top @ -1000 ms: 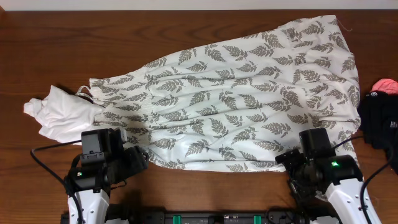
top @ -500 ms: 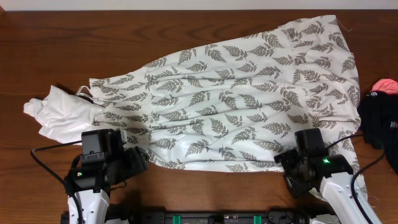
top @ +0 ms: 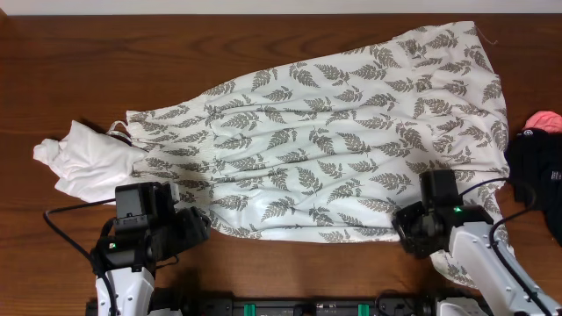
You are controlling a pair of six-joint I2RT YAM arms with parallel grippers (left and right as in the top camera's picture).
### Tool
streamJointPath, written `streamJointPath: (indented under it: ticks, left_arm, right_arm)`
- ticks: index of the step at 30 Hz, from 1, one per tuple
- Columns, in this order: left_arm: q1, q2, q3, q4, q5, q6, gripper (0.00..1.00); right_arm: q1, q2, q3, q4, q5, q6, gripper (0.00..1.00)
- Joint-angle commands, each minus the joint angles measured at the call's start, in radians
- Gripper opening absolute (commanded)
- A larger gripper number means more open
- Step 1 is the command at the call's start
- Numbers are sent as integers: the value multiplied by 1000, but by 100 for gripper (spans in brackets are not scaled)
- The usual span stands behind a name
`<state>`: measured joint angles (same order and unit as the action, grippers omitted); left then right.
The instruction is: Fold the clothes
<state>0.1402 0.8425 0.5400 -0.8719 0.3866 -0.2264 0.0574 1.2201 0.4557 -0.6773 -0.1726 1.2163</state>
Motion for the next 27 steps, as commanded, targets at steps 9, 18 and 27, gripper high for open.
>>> streamJointPath:
  ticks: [9, 18, 27]
  left_arm:
    - [-3, -1, 2, -17, 122, 97, 55]
    - [-2, -1, -27, 33, 223, -497, 56]
    - [-2, 27, -238, 216, 178, -836, 56]
  right_arm:
    - [-18, 21, 10, -19, -13, -283, 1]
    - [-17, 21, 10, -22, -12, -306, 1]
    - [-17, 21, 10, -22, -12, -317, 1]
